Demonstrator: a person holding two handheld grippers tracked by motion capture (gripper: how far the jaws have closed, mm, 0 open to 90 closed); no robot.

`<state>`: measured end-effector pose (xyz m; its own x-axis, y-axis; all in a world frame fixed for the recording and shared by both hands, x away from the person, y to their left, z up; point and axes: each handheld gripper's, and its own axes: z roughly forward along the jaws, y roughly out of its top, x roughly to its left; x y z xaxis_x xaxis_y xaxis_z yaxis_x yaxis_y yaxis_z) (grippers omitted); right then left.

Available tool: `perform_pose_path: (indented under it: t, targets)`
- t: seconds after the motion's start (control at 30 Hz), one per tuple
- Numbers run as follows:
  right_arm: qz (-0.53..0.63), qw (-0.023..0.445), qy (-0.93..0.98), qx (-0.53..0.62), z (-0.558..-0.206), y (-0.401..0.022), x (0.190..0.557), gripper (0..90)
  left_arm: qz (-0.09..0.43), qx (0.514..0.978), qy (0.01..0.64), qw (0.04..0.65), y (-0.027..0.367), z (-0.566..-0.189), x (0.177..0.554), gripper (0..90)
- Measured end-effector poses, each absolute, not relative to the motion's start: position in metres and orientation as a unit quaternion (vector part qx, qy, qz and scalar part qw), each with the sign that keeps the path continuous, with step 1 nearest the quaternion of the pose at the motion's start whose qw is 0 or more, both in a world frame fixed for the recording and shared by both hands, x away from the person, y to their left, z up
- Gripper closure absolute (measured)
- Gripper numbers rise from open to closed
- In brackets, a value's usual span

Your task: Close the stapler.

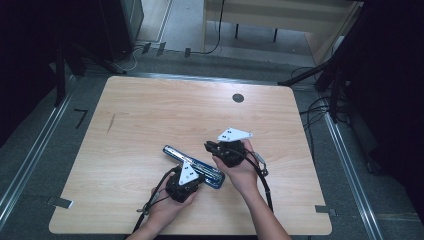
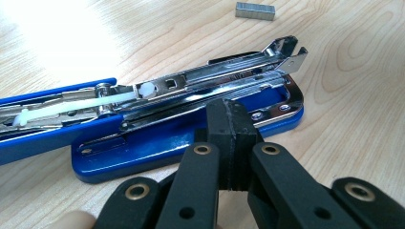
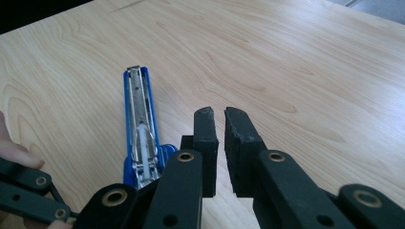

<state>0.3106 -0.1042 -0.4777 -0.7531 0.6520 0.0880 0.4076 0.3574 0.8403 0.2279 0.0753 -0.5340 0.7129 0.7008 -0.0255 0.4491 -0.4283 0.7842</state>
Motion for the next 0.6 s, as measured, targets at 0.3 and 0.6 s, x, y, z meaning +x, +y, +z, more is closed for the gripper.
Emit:
perform_pose_path:
  t: [0.3,0.6]
  targets:
    - [0.463,0.14,0.805,0.344,-0.481,-0.128,0.308,83.3,0.154,0.831,0.347,0.408,0.075,-0.534,0.228,90.0]
    - [0.467,0.146,0.796,0.357,-0.482,-0.145,0.305,82.0,0.154,0.831,0.347,0.408,0.075,-0.534,0.228,90.0]
